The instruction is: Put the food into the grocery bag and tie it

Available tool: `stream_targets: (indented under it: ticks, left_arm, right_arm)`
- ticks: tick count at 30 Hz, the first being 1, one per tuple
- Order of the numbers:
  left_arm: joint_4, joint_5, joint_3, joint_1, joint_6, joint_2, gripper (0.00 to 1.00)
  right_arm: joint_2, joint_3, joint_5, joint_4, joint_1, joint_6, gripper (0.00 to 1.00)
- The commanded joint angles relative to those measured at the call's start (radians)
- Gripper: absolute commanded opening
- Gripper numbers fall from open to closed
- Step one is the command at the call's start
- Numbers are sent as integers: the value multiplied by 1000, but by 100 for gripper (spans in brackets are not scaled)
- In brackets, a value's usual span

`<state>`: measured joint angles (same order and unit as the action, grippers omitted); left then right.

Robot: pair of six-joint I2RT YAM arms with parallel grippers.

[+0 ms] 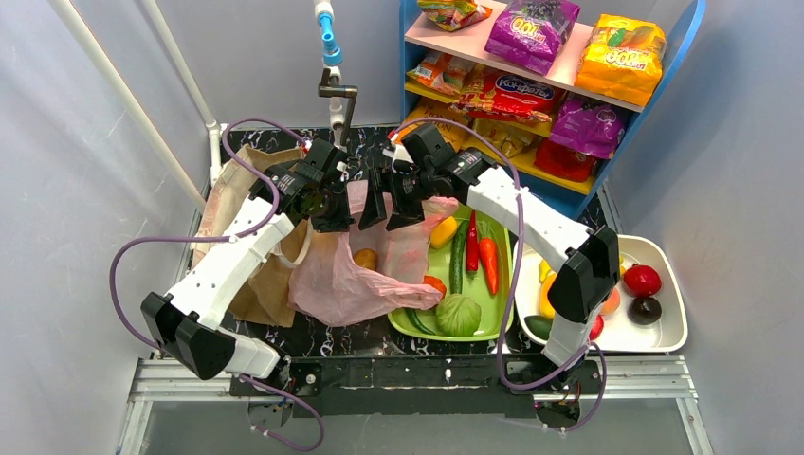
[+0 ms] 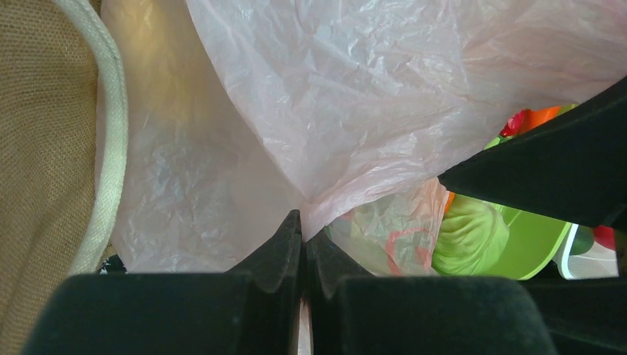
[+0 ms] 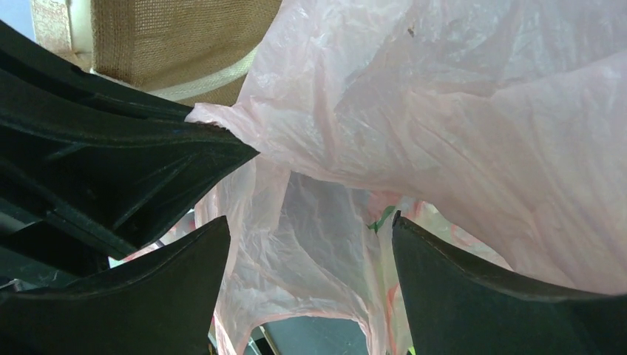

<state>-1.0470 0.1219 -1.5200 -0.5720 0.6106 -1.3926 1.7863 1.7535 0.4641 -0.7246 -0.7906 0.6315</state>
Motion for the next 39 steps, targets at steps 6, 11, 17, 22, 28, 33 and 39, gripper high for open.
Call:
stream_targets:
  ticks: [6,11,17,22,28,33,39]
  left_arm:
    - [-18,3,-10,3,9,17,0]
    - [-13,-1,0,3,9,21,0]
    - [-9,-8,3,3,8,21,0]
    - [-9,-13,-3,2,3,19,0]
    - [1,-30,5,3,0,12,0]
    - [8,-39,14,3,-2,8,0]
    - [6,-40,12,3,-9,11,0]
  right_arm:
    - [-118,90,-170,-163,0,-129,89]
    - [-234,-19,-259,-200,45,-135,90]
    - [-397,-211,-286,-205,164,-114,89]
    - [-533,-334,-352,-258,267,-110,89]
    - [-658,-463,-413,-330,410,-144,89]
    - [-705,-517,-472,-393,517,-179,90]
    - [-700,-566,-536,-421,623,-207,92]
